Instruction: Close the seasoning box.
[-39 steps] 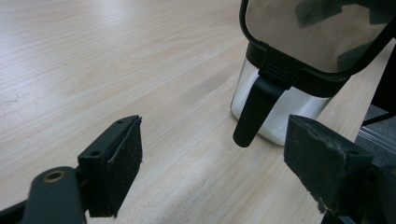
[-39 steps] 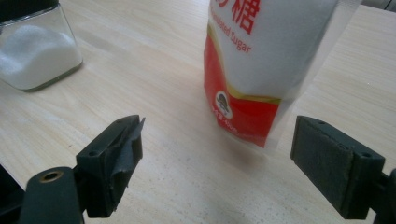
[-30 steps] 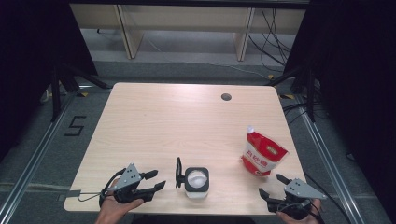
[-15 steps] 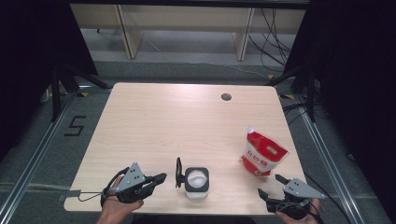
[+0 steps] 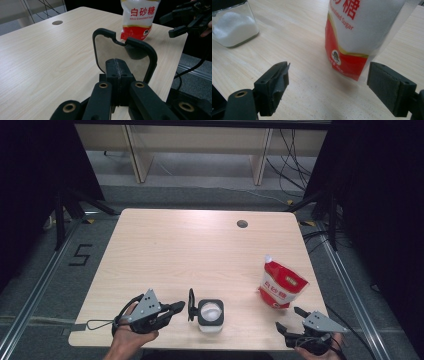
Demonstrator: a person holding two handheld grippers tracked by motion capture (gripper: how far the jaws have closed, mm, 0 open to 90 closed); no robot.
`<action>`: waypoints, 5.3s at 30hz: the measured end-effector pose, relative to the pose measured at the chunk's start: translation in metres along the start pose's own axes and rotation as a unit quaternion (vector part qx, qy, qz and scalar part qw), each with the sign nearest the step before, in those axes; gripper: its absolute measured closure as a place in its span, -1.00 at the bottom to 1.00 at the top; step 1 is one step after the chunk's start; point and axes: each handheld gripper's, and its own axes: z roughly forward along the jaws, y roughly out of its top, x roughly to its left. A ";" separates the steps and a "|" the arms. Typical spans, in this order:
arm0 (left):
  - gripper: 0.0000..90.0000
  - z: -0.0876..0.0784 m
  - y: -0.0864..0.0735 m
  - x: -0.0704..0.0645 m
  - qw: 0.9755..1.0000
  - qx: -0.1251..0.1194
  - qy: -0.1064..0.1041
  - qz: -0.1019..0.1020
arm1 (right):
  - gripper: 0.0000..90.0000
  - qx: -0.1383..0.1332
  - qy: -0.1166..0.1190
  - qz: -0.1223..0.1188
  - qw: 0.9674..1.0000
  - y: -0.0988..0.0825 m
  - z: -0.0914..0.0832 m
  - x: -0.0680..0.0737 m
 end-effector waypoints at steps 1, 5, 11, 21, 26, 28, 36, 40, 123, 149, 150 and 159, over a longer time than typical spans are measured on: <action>0.98 0.000 0.001 0.000 1.000 0.001 -0.002 0.002 | -0.59 -0.007 -0.004 -0.009 1.000 0.000 0.000 -0.001; 0.98 0.002 0.006 -0.002 1.000 0.001 -0.002 0.006 | -0.58 -0.013 -0.003 -0.013 1.000 0.000 0.001 -0.002; 0.98 0.003 0.009 -0.003 1.000 0.003 -0.001 0.012 | -0.58 -0.012 -0.003 -0.018 1.000 0.000 0.001 -0.002; 0.98 0.006 0.012 -0.006 1.000 0.009 0.007 0.028 | -0.58 -0.007 -0.001 -0.004 1.000 0.000 0.001 0.000; 0.98 0.012 0.015 -0.008 0.999 0.012 0.002 0.030 | -0.58 -0.011 -0.005 -0.021 1.000 0.001 0.001 -0.001; 0.98 0.014 0.015 -0.008 0.999 0.013 -0.003 0.035 | -0.58 -0.011 -0.005 -0.021 1.000 0.001 0.001 -0.001; 0.98 0.033 0.015 -0.015 0.999 0.030 -0.016 0.039 | -0.58 -0.002 0.003 -0.002 1.000 0.001 0.000 0.002; 0.98 0.037 0.014 -0.015 0.998 0.037 -0.017 0.042 | -0.58 0.002 0.003 0.012 1.000 0.001 -0.001 0.004; -0.43 0.006 -0.038 0.011 0.997 0.049 -0.035 -0.048 | -0.58 -0.007 0.014 -0.023 1.000 0.002 0.002 0.003; -0.66 0.000 -0.069 -0.003 0.993 0.112 -0.019 -0.027 | -0.65 0.006 0.047 -0.038 0.998 -0.002 0.001 0.015; -0.66 -0.001 -0.069 -0.002 0.992 0.122 -0.015 -0.013 | -0.65 0.013 0.048 -0.026 0.998 -0.003 0.000 0.017; -0.66 0.002 -0.071 -0.006 0.992 0.122 -0.020 -0.023 | -0.65 0.015 0.050 -0.036 0.998 -0.003 0.001 0.017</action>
